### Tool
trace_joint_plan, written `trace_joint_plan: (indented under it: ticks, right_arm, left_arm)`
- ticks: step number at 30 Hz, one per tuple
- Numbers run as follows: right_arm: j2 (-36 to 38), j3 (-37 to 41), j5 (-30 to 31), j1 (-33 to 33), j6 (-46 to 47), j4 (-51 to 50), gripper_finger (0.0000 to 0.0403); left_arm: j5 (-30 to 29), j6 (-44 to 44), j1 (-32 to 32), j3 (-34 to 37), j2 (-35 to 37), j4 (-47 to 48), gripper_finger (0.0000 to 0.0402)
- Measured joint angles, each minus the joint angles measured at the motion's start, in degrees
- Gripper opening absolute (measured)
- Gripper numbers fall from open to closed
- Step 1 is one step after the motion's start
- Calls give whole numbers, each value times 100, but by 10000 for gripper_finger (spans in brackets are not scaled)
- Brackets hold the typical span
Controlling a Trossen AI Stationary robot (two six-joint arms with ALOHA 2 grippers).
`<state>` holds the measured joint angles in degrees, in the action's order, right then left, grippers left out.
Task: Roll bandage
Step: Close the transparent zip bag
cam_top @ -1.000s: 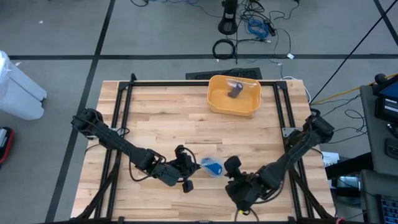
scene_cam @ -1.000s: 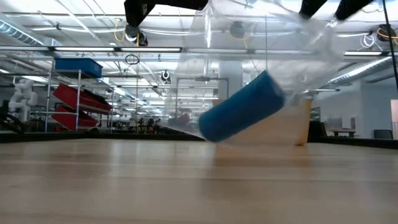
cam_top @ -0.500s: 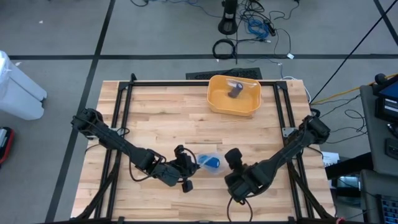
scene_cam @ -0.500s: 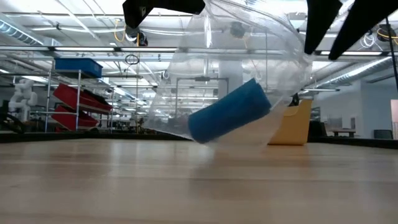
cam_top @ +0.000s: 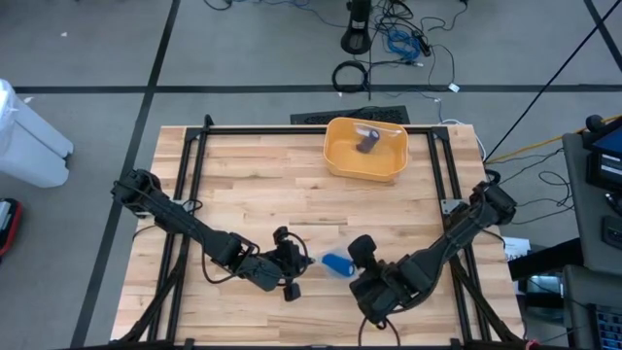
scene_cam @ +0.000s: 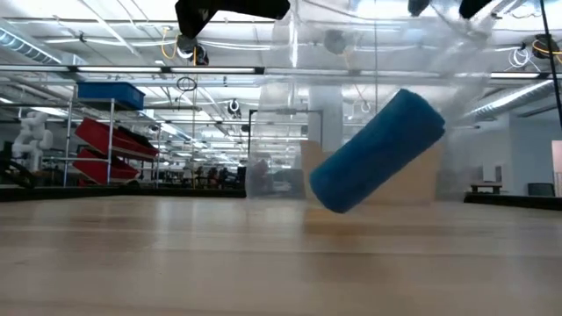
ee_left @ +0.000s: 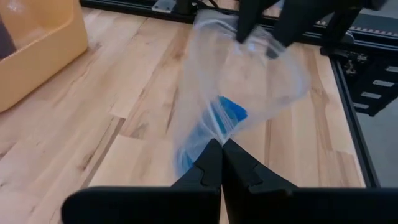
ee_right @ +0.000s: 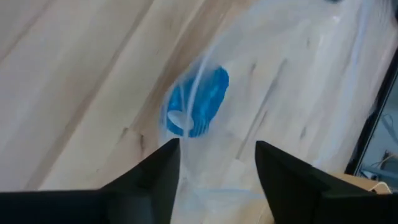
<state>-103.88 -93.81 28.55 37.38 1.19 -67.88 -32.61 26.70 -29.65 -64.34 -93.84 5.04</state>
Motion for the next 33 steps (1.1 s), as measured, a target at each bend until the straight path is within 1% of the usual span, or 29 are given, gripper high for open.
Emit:
trace_joint_plan:
  ticks: [2, 4, 7, 9, 11, 13, 15, 17, 19, 21, 23, 25, 28, 33]
  right_arm:
    - [-47, 71, -11, -86, -61, -12, 209]
    - [-131, 106, -170, -169, -144, -45, 220]
    - [-277, 127, -819, -270, -186, -186, 223]
    - [-402, 132, -1083, -291, -74, -441, 212]
    - [-507, 138, -1137, -292, 57, -778, 189]
    - [-594, 126, -1217, -292, 257, -1043, 155]
    - [-655, 119, -1363, -313, 464, -1379, 113]
    - [-681, 149, -1705, -313, 640, -1780, 66]
    - [-660, 134, -1879, -314, 743, -1727, 22]
    - [-634, 138, -1789, -320, 837, -1805, 9]
    - [-606, 135, -1385, -320, 1037, -1732, 15]
    - [-603, 136, -1181, -327, 1060, -1762, 17]
    - [-585, 136, -1198, -316, 1020, -1756, 4]
    - [-503, 136, -1090, -332, 1134, -1638, 1]
  left_arm:
    - [87, 0, -2, 0, 0, -10, 0]
    - [108, 1, -5, 0, 0, -32, 0]
    - [108, -1, -42, 0, 0, -29, 0]
    - [108, -2, -80, 0, 0, -28, 0]
    - [115, -7, -126, 0, 36, -3, 0]
    - [119, -14, -154, 2, 112, -25, 0]
    - [108, -51, -183, 2, 202, -5, 0]
    - [70, -52, -251, 2, 295, 12, 0]
    - [29, -57, -275, 0, 321, -24, 0]
    - [-24, -51, -256, 0, 307, 26, 0]
    - [-70, -23, -233, 0, 261, 33, 0]
    - [-68, -20, -210, 0, 249, 50, 0]
    - [-58, -20, -231, 0, 247, 64, 0]
    - [-60, -17, -229, 0, 248, 241, 0]
